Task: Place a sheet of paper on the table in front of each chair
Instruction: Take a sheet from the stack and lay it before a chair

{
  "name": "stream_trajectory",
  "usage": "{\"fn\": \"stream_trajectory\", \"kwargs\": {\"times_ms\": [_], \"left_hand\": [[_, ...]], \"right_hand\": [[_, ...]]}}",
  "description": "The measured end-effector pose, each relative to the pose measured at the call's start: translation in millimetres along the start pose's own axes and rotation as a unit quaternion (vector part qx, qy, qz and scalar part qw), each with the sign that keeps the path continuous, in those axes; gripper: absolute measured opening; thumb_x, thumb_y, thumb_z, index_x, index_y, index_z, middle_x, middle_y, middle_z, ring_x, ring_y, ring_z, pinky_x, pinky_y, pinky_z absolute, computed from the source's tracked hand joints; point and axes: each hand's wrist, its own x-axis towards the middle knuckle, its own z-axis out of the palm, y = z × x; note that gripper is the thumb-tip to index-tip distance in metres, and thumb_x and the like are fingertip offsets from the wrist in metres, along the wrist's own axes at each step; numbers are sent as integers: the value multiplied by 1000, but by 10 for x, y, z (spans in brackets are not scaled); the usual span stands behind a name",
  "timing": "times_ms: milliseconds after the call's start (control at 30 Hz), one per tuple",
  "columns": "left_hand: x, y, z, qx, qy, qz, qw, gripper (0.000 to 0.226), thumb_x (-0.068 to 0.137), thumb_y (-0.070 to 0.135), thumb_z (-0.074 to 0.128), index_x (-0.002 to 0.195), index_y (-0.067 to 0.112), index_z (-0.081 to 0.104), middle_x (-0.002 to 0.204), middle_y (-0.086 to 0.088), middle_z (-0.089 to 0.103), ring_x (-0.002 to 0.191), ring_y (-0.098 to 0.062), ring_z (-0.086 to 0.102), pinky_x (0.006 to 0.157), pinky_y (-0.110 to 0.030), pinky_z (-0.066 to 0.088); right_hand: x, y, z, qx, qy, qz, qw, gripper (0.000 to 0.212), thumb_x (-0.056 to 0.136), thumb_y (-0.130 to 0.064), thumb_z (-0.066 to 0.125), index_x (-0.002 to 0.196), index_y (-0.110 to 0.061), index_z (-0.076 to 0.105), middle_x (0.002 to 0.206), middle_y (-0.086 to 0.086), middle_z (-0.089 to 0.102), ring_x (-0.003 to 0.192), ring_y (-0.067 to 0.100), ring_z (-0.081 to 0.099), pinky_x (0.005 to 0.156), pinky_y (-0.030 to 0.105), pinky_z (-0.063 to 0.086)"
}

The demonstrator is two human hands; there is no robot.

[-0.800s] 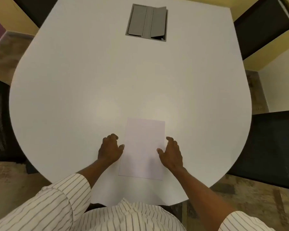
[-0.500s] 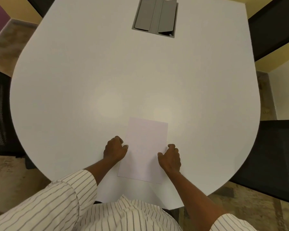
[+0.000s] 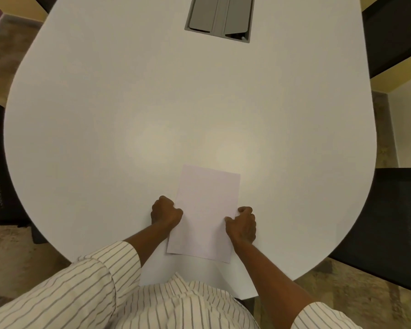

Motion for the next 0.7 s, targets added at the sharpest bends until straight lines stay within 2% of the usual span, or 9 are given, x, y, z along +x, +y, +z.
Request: {"fn": "stream_trajectory", "kwargs": {"times_ms": [133,233,300,400,567,700], "left_hand": [[56,-24,-17,-3,16,21,1000,36,84,6,83,116,6,65,120,-11,69,110,-30,66,83,-32,46],[83,-30,-26,-28,0,22,999,27,83,4,86,106,7,71,111,-10,74,102,-28,69,85,-35,55],[84,-40,-29,-46,-8,22,999,23,82,6,88,99,8,72,105,-10,75,99,-30,71,86,-37,58],[78,-60,-26,-46,-10,28,999,19,84,12,88,95,10,72,98,-8,75,94,-30,71,81,-36,58],[52,-80,-23,-33,-8,49,998,14,88,18,85,91,12,73,90,-5,73,88,-28,71,78,-34,56],[47,-127,-26,-37,-17,60,997,13,88,17,86,89,15,72,87,-5,73,87,-29,70,84,-38,60]], "right_hand": [[47,15,21,48,3,34,998,43,89,-23,82,123,-21,56,120,5,68,110,31,67,89,42,56],[89,34,11,94,-2,56,994,34,86,-22,86,112,-23,64,110,0,72,102,29,71,86,40,57],[107,58,8,120,-4,58,991,30,84,-22,87,106,-24,67,100,-4,73,98,28,72,86,40,58],[134,93,9,133,4,58,989,25,83,-21,89,99,-24,69,94,-4,74,93,27,72,87,41,59],[147,158,-7,153,18,40,987,22,83,-19,90,94,-22,72,88,-5,74,87,23,72,82,37,58],[143,190,-16,153,24,28,988,20,86,-17,89,97,-19,72,84,-7,72,87,23,71,82,36,57]]}}
